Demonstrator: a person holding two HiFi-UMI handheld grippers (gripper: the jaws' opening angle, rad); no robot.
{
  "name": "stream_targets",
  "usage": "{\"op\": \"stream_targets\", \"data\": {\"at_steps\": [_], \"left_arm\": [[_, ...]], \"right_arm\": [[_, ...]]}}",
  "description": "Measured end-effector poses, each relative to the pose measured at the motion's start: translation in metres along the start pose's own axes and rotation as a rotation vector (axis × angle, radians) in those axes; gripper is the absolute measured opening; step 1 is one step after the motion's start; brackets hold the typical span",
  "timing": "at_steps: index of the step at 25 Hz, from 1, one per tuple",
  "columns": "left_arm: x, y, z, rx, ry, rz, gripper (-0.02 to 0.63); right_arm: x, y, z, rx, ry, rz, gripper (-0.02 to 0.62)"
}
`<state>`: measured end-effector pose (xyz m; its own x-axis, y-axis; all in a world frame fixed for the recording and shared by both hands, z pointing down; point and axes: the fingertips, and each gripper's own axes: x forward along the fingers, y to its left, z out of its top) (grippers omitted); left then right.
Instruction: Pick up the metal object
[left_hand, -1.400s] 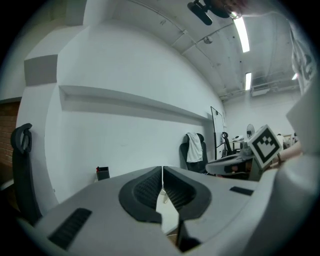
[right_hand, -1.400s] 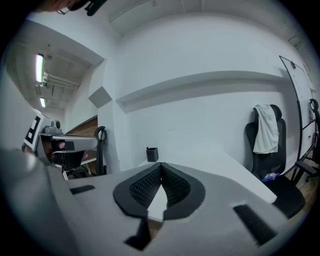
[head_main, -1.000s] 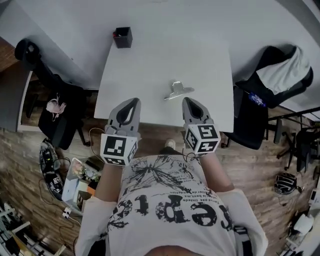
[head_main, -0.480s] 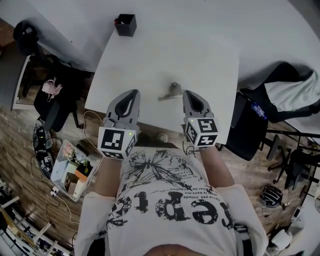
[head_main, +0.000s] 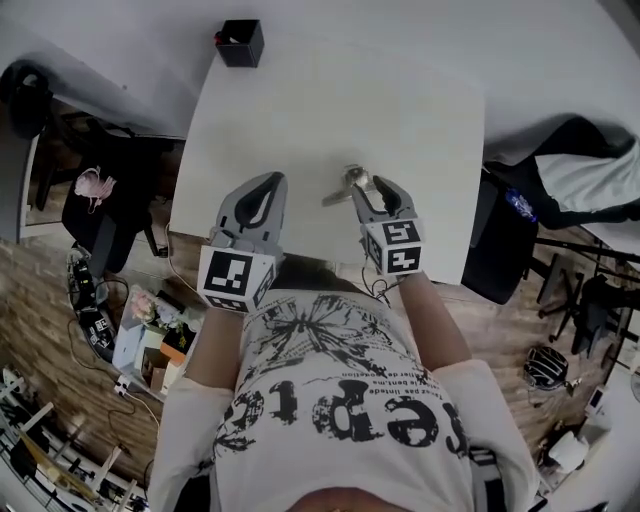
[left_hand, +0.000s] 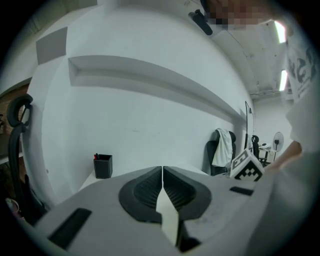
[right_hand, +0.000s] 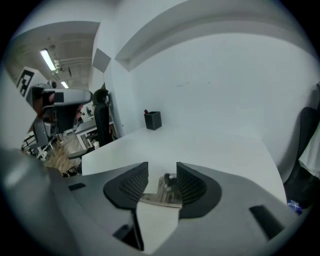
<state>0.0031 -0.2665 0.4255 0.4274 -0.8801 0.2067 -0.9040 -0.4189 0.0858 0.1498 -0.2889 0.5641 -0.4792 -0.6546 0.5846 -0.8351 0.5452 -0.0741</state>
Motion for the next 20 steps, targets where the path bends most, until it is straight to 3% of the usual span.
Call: {"op": "stream_targets", "data": {"at_steps": [9,15,20], "left_arm": [[0.028,0.032,-0.017,-0.047,0.065,-0.038,0.011],[0.038,0.049,-0.034,-0.077,0.102,-0.039,0.011],[0.050,0.056,-0.038,-0.094,0.108,-0.046,0.011]], "right_arm": [[0.060,-0.015,-0.047,0.092,0.208,-0.028,0.254],[0.077,-0.019,-0.043,-0.039,0.257,-0.106,0.268],[0.085,-0.017,-0.043,-0.116,0.304,-0.091,0.305]]}}
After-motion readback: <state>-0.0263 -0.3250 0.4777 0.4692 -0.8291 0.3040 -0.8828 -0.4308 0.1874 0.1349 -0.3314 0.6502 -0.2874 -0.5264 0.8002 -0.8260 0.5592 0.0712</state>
